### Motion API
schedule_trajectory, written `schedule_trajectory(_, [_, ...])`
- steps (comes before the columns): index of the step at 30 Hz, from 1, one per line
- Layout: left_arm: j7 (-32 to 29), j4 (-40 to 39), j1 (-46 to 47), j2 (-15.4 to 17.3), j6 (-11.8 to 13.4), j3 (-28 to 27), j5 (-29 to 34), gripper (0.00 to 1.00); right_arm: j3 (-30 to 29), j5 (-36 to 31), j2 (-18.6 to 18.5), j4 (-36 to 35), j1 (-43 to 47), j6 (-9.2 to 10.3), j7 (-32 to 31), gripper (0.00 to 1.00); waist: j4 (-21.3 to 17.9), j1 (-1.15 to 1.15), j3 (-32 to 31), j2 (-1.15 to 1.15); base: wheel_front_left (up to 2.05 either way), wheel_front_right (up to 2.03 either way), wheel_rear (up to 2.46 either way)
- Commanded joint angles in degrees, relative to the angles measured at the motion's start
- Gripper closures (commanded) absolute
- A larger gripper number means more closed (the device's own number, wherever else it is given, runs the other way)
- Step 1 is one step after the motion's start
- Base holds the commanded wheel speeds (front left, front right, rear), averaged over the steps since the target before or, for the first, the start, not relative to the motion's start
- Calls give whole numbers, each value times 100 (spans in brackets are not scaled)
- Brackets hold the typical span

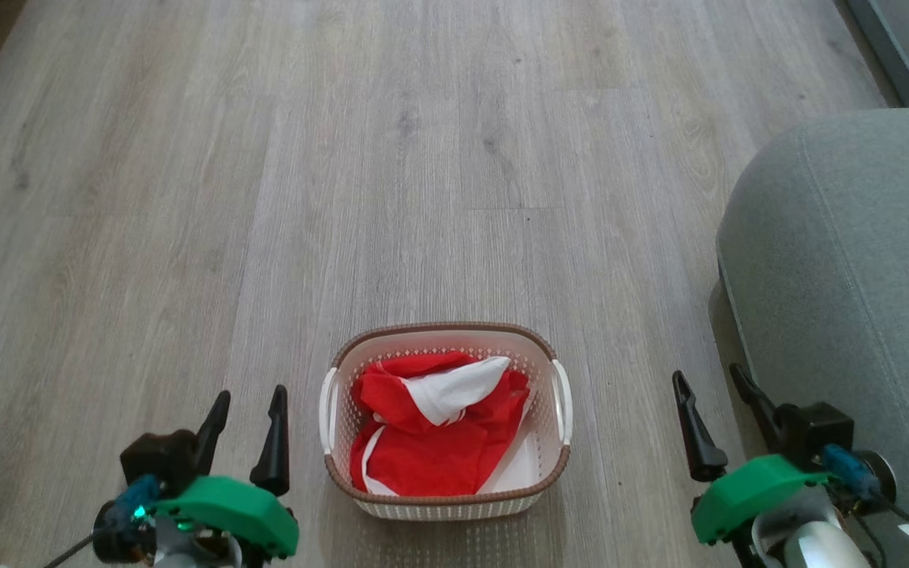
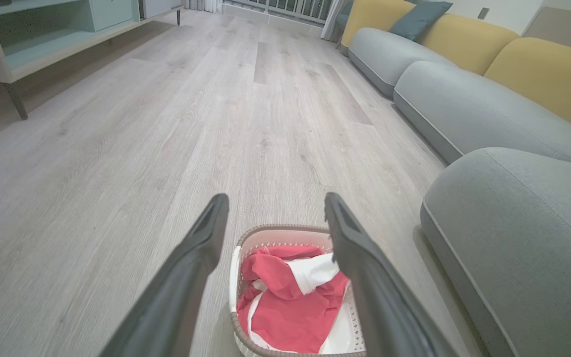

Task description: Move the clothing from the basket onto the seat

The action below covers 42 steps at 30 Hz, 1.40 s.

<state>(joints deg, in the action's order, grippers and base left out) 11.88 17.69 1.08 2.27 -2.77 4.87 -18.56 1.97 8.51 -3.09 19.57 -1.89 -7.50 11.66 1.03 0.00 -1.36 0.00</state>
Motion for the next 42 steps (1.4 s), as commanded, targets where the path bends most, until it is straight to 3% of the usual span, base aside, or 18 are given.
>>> schedule_trajectory(1, [99,-155,246,56,1,-135,194,0,110,-196,-41,-157,-301,1,120,0,-8,0,-1,0,0,0,0])
schedule_trajectory(14, [312,-78,267,61,24,-102,952,0,126,-1063,-21,-127,-290,1,334,0,-44,0,-28,0,0,0,0])
schedule_trajectory(34, [312,6,322,61,-27,-153,817,0,91,-752,0,-51,-343,1,334,0,-51,0,77,0,0,0,0])
schedule_trajectory(42, [312,355,773,61,-107,71,962,0,-73,-813,-23,-277,-670,1,334,0,-148,0,694,0,0,0,0])
